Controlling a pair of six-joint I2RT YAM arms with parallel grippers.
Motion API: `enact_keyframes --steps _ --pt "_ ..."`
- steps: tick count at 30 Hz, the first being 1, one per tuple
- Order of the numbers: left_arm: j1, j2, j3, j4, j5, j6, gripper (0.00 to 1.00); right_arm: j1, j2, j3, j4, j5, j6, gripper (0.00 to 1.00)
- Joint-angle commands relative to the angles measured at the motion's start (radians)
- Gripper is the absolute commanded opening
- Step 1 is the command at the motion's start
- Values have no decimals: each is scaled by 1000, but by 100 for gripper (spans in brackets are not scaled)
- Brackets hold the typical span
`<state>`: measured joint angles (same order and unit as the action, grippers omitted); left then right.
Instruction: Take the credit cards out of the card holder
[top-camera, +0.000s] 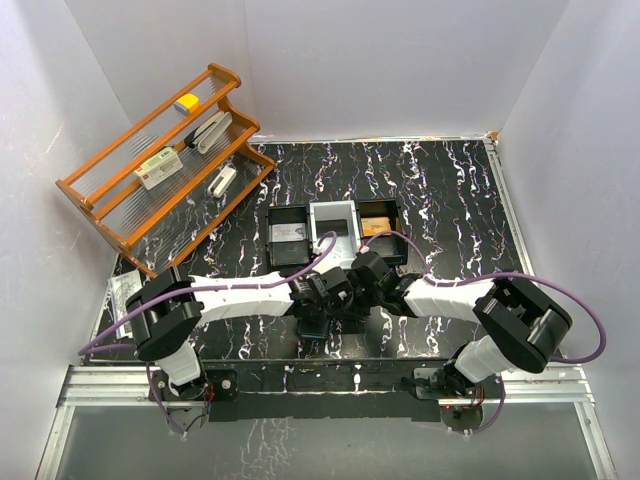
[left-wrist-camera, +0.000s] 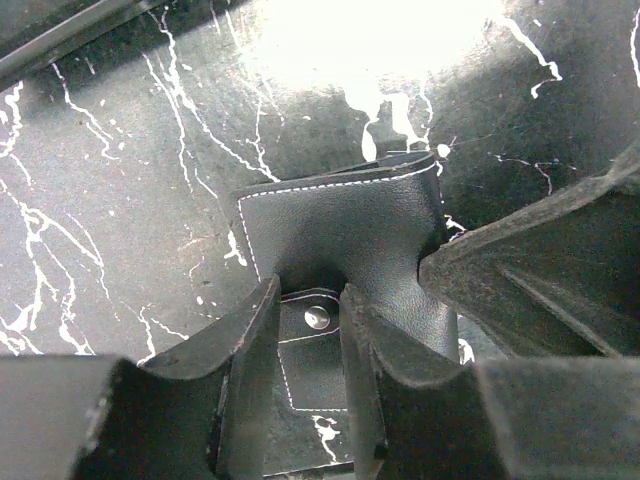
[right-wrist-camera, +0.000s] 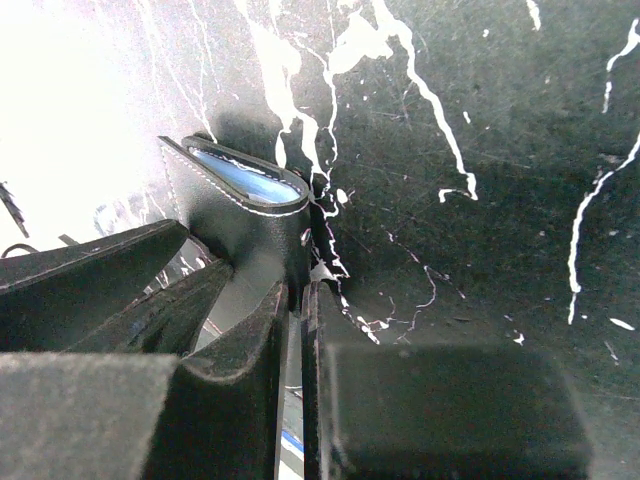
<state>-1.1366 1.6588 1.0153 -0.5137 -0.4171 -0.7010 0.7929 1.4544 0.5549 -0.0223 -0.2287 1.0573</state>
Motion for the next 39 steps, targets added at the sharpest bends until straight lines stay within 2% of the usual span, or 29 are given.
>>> enact_keyframes --steps 1,13,18,21,26,28,36,39 --pt "11 -48 -77 -163 -114 -5 26 1 -21 23 -67 48 -9 0" --pt "11 -140 -137 -209 -135 -48 11 0 -16 32 -82 49 -6 0" --pt "11 -168 -157 -223 -150 -60 10 -1 -11 33 -76 41 -5 0" --pt "11 -183 -161 -192 -123 -55 21 0 -13 33 -67 33 -5 0" --pt "11 -221 -161 -87 -53 -51 45 -1 -11 45 -65 21 -19 0" --pt "12 -229 -166 -38 -19 -51 50 -1 -11 48 -64 16 -20 1" --pt "62 -234 -223 68 87 -61 51 -1 -1 48 -47 -6 -23 5" --pt "93 -262 -249 93 120 -66 46 -1 3 45 -44 -9 -23 5"
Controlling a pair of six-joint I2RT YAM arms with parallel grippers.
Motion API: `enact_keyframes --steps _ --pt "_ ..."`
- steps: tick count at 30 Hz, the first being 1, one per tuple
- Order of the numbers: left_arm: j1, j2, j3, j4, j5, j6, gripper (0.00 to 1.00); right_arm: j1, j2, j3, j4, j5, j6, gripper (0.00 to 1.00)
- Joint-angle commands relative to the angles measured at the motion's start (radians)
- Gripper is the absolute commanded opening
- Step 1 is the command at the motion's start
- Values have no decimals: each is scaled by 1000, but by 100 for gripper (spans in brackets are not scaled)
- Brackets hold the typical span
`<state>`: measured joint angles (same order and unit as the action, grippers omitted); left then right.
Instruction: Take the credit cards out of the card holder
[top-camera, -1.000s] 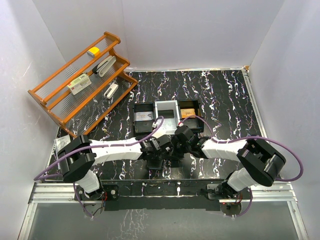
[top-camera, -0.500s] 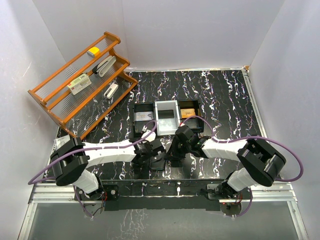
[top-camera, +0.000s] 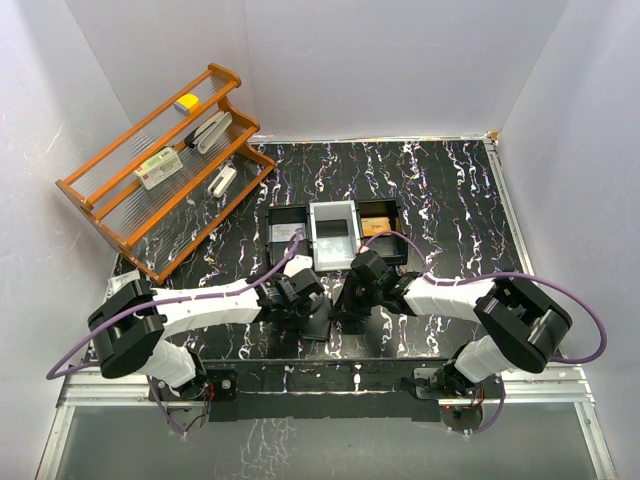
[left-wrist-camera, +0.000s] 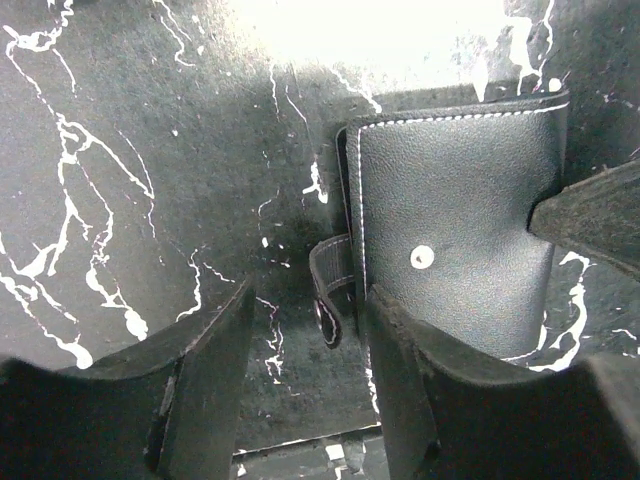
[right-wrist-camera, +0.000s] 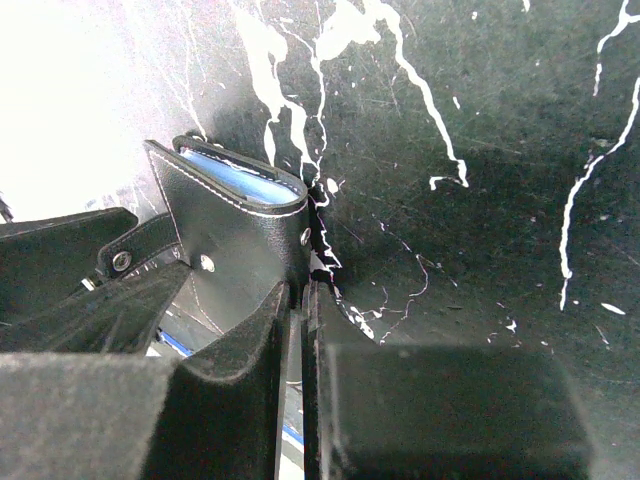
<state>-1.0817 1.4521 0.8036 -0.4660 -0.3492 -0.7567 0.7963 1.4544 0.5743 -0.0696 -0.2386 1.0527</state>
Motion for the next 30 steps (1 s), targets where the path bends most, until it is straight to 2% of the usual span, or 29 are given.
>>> enact_keyframes --steps 1,6,14,19,26,30 --pt "49 -68 -48 55 61 -12 44 -5 2 25 4 1 -17 5" --pt "96 -118 -104 146 157 -3 34 -5 7 21 19 -10 -16 7" --pt "132 -148 -145 216 227 -6 17 -5 11 29 24 -22 -21 11" --pt "137 -127 -126 238 255 16 0 -5 -2 62 -12 -17 -45 19" --pt "137 -142 -81 209 261 22 0 -5 -52 132 -125 40 -80 39" --pt "136 -183 -76 262 301 -1 0 -5 -80 153 -134 21 -93 49"
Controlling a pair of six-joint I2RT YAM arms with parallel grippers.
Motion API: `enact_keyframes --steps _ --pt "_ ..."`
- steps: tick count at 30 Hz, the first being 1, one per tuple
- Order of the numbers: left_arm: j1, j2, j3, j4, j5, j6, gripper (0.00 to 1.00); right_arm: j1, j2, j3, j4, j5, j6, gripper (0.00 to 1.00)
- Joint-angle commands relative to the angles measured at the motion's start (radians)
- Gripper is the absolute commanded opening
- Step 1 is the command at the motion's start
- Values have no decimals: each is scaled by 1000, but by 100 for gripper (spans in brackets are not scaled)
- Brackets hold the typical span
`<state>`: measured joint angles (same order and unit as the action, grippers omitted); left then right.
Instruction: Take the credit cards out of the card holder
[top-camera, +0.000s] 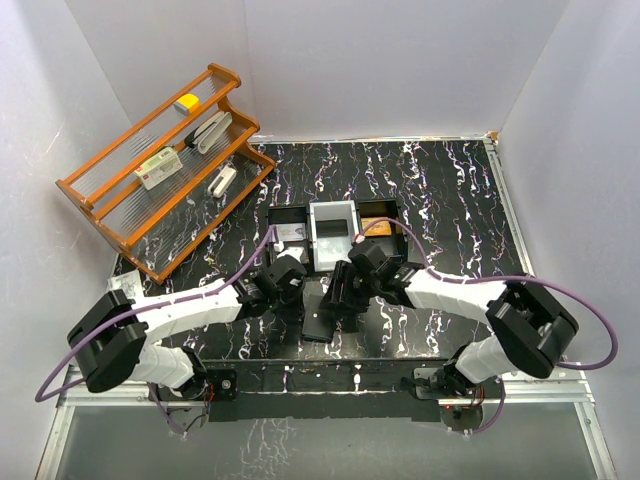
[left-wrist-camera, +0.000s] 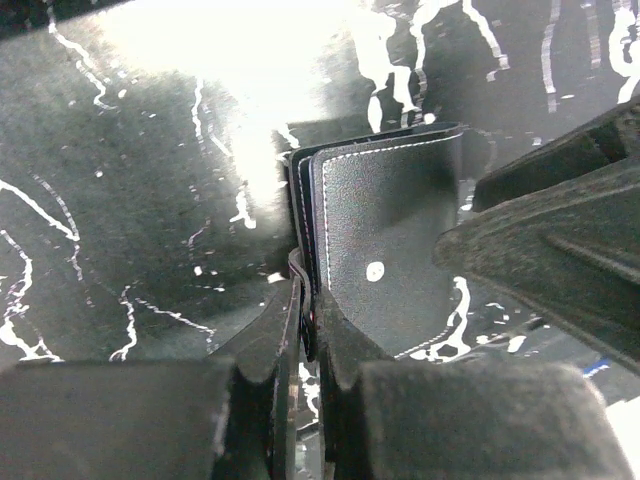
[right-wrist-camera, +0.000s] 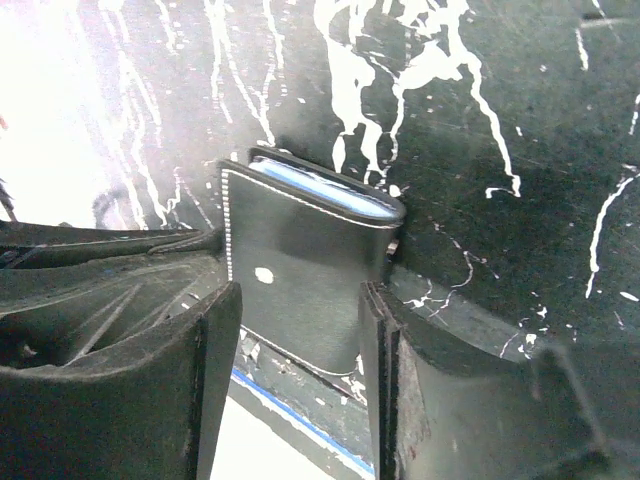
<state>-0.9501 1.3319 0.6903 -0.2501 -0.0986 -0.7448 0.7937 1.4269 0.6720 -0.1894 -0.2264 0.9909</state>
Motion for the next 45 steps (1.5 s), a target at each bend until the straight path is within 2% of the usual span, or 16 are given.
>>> enact_keyframes --steps 1,6,14,25,41,45 --pt "5 -70 40 60 60 -18 0 -2 -55 59 -12 -3 -35 51" --pt "3 -79 75 73 97 -20 0 -2 -25 72 -32 -25 -45 64" --pt "2 -97 128 50 117 0 0 -2 25 91 -71 -21 -63 70" --pt "0 -126 152 38 109 17 0 -2 10 112 -129 38 -92 72" --pt "-39 -85 172 134 131 76 0 -29 -94 28 -220 181 -83 73" --pt "-42 -81 181 102 111 88 0 -42 -107 29 -240 199 -83 73"
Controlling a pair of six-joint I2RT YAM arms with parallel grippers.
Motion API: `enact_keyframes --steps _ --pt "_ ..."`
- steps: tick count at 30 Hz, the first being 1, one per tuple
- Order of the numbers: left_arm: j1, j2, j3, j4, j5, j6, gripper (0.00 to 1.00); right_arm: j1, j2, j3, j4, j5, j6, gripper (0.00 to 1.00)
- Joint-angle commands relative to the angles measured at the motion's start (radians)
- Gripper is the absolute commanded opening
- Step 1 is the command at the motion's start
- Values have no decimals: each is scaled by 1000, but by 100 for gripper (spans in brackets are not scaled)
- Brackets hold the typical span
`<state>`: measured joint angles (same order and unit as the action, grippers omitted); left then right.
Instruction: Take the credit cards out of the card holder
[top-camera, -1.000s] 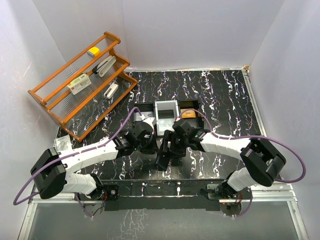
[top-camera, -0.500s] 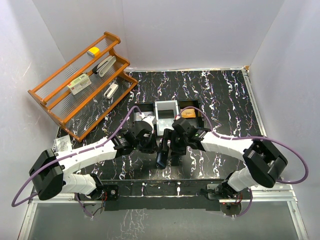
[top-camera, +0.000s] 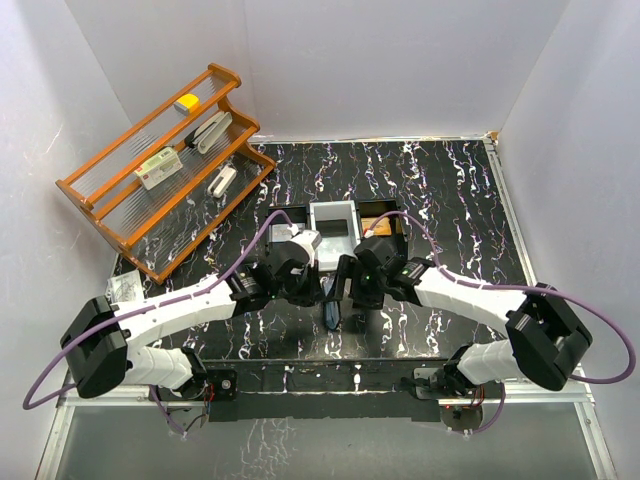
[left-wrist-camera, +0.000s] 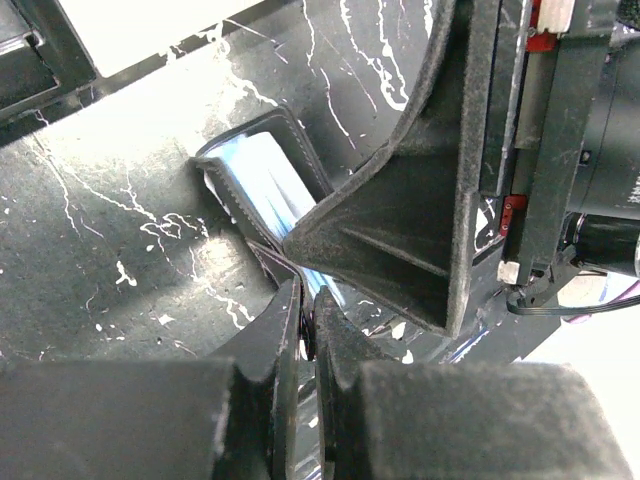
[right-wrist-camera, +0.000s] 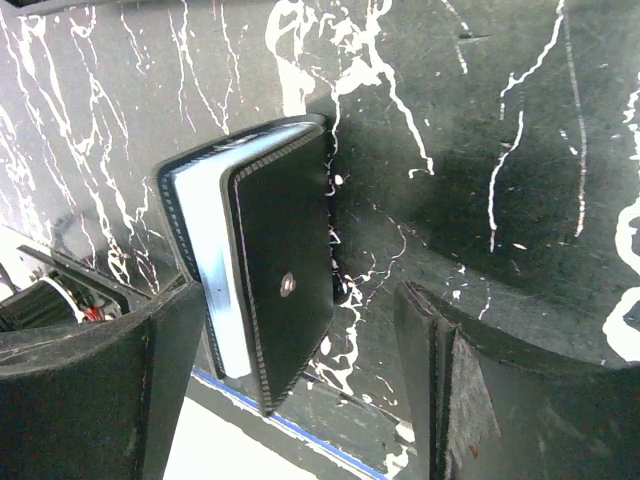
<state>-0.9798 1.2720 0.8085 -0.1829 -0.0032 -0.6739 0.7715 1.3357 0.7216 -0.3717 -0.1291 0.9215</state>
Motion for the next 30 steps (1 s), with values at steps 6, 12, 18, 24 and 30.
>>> enact_keyframes --steps 6,12,18,24,30 --pt "-14 -53 45 11 -2 31 0 -26 -20 1 -107 147 -17 74" --pt "-13 -45 9 -66 -53 17 0 -28 -46 39 -132 157 -41 74" --pt "-16 -110 -59 -180 -184 2 0 -26 -101 35 -65 62 -94 69" --pt "-17 -158 -133 -238 -243 -55 0 -27 -77 3 67 -84 -105 62" --pt "-16 -155 -183 -265 -271 -102 0 -27 20 36 129 -216 -101 57"
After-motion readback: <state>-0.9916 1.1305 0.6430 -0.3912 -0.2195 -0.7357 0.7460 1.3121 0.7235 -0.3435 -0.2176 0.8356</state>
